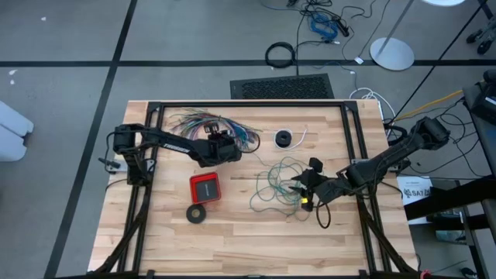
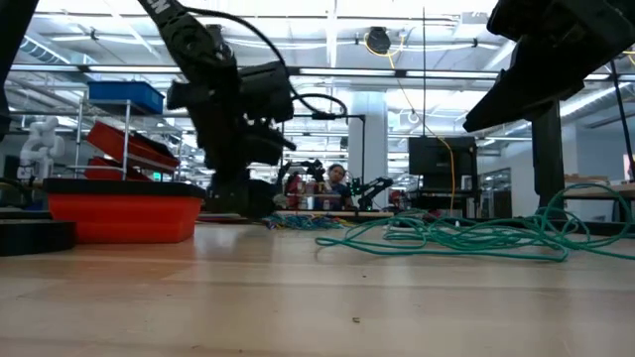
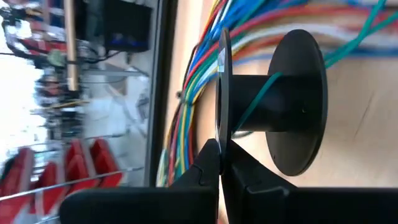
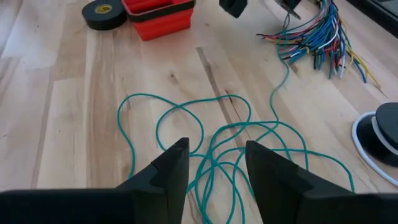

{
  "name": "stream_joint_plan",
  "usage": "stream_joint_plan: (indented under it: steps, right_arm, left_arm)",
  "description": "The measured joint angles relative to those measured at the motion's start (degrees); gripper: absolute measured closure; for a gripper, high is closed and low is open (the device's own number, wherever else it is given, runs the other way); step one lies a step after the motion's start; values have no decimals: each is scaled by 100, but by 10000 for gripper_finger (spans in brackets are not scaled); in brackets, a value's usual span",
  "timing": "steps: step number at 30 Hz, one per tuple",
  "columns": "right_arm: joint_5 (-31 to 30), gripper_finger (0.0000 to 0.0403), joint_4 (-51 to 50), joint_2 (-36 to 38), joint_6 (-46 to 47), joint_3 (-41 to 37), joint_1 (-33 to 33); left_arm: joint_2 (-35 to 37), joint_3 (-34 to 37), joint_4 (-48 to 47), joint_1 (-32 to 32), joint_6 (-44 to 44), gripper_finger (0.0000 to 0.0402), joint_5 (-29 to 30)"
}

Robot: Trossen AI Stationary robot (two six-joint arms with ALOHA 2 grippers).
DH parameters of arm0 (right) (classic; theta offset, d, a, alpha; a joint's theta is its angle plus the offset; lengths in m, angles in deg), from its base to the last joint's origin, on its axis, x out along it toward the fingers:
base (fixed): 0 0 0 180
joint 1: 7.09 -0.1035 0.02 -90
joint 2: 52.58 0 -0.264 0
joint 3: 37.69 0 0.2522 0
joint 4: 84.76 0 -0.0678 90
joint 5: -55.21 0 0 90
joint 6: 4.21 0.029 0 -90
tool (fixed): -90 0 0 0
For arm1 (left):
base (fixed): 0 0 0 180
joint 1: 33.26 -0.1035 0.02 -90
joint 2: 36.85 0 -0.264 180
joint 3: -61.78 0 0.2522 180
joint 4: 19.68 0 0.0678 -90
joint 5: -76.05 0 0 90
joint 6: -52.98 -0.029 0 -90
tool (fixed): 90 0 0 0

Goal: Coil cords
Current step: Uncoil the green wire from the spool

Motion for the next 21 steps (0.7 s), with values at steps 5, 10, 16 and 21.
stream_joint_plan:
  steps: [5,10,16,21]
  right_arm:
    - [-92,259,-6,0,8,0,0]
    - [-117,259,7,0,8,0,11]
    - [-629,259,241,0,-119,0,30]
    - [-723,259,693,0,-581,0,251]
  left_arm:
    - [0,432,189,-1,27,401,152]
    - [0,542,488,110,177,398,202]
    - [431,544,1405,319,175,397,-319]
    - [1073,538,2135,460,176,396,-880]
